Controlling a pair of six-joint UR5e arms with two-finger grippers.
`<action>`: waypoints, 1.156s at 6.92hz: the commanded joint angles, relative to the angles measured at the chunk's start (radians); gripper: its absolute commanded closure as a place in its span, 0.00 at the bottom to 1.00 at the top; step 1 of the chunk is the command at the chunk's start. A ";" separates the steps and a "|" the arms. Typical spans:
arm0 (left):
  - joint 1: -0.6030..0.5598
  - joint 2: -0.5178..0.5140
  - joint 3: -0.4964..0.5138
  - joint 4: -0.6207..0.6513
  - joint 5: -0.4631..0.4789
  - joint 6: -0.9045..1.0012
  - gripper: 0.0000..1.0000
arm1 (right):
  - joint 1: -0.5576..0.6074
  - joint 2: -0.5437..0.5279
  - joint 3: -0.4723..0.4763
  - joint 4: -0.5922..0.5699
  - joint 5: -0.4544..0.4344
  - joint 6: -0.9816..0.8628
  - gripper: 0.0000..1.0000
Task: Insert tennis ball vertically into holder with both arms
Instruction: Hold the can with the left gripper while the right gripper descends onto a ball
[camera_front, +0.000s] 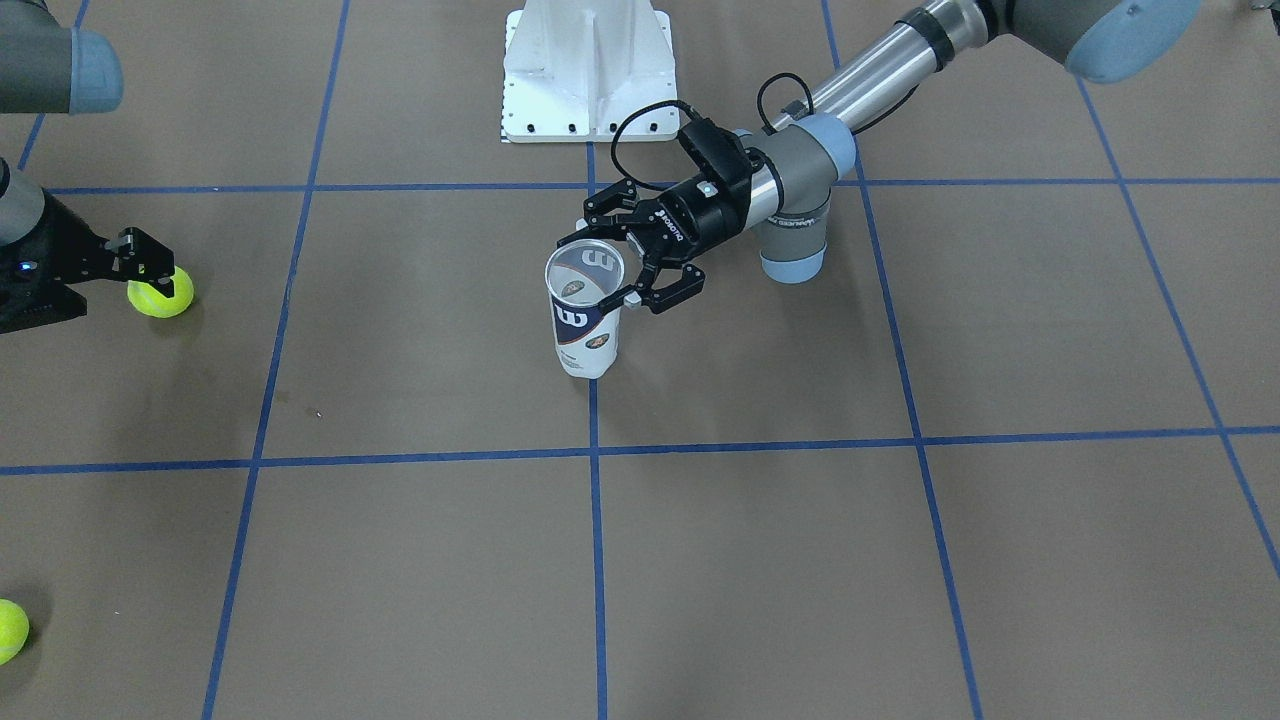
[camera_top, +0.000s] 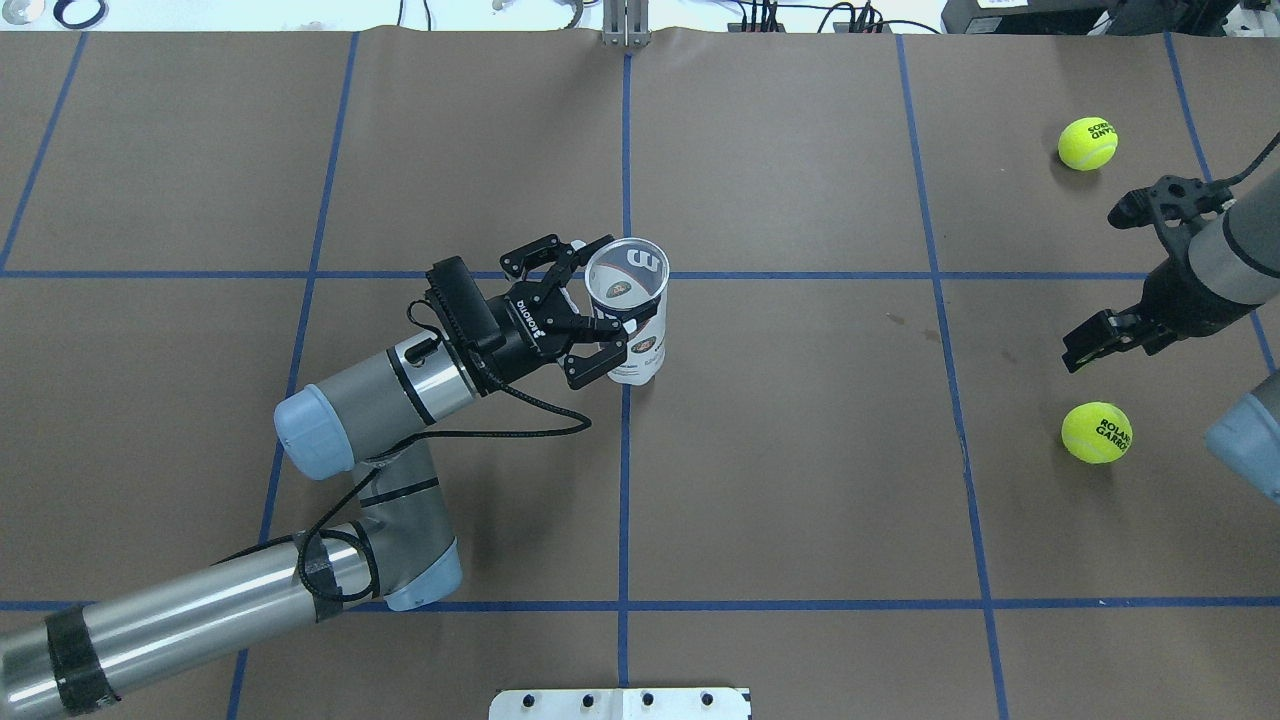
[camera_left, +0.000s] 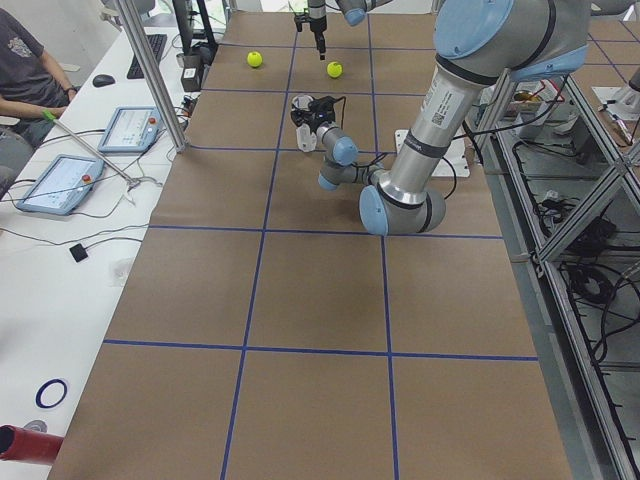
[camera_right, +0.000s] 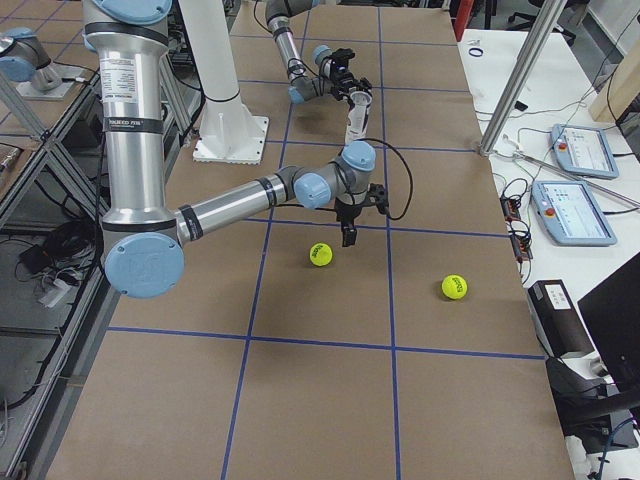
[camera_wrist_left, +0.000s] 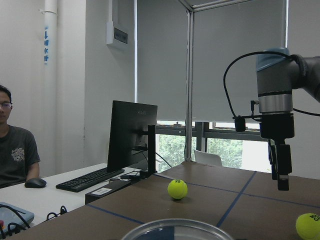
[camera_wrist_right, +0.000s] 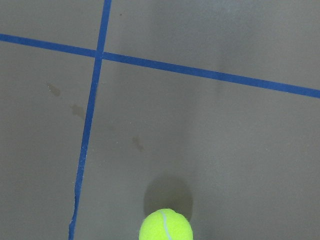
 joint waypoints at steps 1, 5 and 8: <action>0.000 0.000 -0.001 0.001 -0.001 0.000 0.34 | -0.067 -0.076 -0.010 0.162 -0.061 0.052 0.01; 0.000 0.000 -0.001 0.001 -0.001 0.000 0.34 | -0.114 -0.098 -0.039 0.210 -0.095 0.069 0.01; 0.000 0.001 -0.001 0.001 -0.001 0.000 0.34 | -0.131 -0.096 -0.054 0.210 -0.097 0.072 0.24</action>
